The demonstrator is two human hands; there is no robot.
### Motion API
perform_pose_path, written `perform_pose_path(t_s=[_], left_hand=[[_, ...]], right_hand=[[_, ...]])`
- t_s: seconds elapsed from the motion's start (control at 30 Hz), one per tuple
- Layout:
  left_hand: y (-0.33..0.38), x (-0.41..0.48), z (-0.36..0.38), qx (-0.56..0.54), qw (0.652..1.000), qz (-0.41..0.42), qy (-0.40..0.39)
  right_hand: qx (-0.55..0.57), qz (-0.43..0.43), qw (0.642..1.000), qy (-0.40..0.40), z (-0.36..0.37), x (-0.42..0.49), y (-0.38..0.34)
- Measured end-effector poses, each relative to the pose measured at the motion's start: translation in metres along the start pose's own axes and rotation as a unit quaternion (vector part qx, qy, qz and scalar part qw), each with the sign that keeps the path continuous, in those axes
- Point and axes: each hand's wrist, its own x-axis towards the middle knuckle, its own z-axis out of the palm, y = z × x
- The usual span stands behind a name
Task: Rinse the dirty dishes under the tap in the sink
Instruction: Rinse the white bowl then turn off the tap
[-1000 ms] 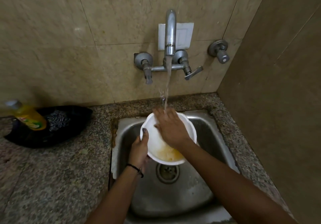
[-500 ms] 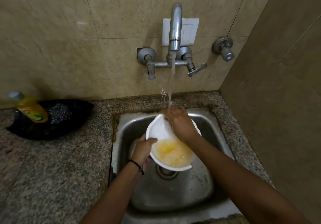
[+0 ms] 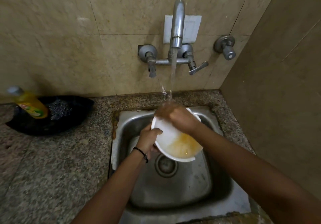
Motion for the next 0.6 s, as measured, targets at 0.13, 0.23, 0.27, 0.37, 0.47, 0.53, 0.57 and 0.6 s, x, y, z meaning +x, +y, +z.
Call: perform_pose_path(t_s=[0.13, 0.23, 0.27, 0.37, 0.47, 0.53, 0.57, 0.6], left_hand=[[0.003, -0.002, -0.004, 0.003, 1.000, 0.006, 0.003], [0.002, 0.000, -0.008, 0.002, 1.000, 0.007, 0.013], [0.001, 0.001, -0.009, 0.000, 1.000, 0.009, 0.019], [0.000, 0.002, -0.013, -0.035, 0.998, 0.020, 0.047], [-0.004, 0.003, -0.019, -0.062, 0.995, 0.036, 0.075], [-0.008, 0.004, -0.022, -0.078, 0.992, 0.036, 0.091], [-0.010, 0.005, -0.022, -0.092, 0.990, 0.032, 0.100], [-0.013, 0.006, -0.023, -0.105, 0.988, 0.028, 0.108]], right_hand=[[-0.038, 0.025, 0.999, 0.021, 0.004, -0.001, 0.000], [-0.025, -0.007, 0.999, 0.019, 0.007, 0.000, -0.008], [-0.008, 0.046, 0.999, 0.027, 0.006, 0.002, -0.001], [0.021, 0.256, 0.965, 0.059, 0.008, -0.007, 0.018], [0.043, 0.307, 0.941, 0.133, 0.020, -0.024, 0.008], [0.074, 0.345, 0.924, 0.144, 0.024, -0.031, -0.001], [0.088, 0.379, 0.911, 0.137, 0.024, -0.033, -0.005], [0.093, 0.410, 0.898, 0.131, 0.027, -0.036, -0.006]])
